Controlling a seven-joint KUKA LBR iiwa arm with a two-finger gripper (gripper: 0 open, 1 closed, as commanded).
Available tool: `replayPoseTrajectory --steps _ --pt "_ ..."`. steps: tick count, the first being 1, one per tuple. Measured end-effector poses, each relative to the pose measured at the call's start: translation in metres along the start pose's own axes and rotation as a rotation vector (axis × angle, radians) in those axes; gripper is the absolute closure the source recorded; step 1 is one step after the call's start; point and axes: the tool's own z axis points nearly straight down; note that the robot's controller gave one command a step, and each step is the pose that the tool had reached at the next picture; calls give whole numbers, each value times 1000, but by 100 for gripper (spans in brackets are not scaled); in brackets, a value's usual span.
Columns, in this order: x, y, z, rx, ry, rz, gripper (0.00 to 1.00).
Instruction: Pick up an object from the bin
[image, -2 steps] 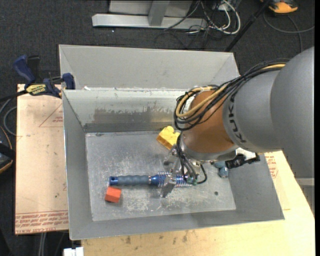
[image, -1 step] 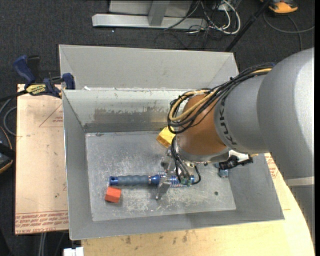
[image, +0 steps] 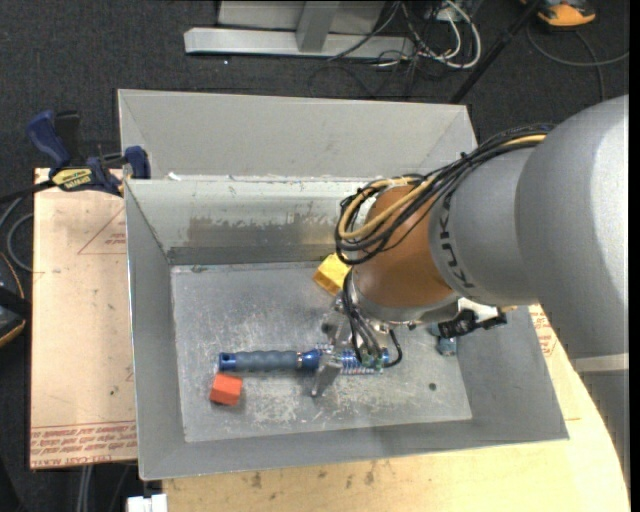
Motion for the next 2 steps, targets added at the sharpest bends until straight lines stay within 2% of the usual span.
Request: replayPoseTrajectory --steps 1,2 --pt "-3 1 -3 -4 -10 0 100" --pt "-4 2 -22 0 0 -2 100"
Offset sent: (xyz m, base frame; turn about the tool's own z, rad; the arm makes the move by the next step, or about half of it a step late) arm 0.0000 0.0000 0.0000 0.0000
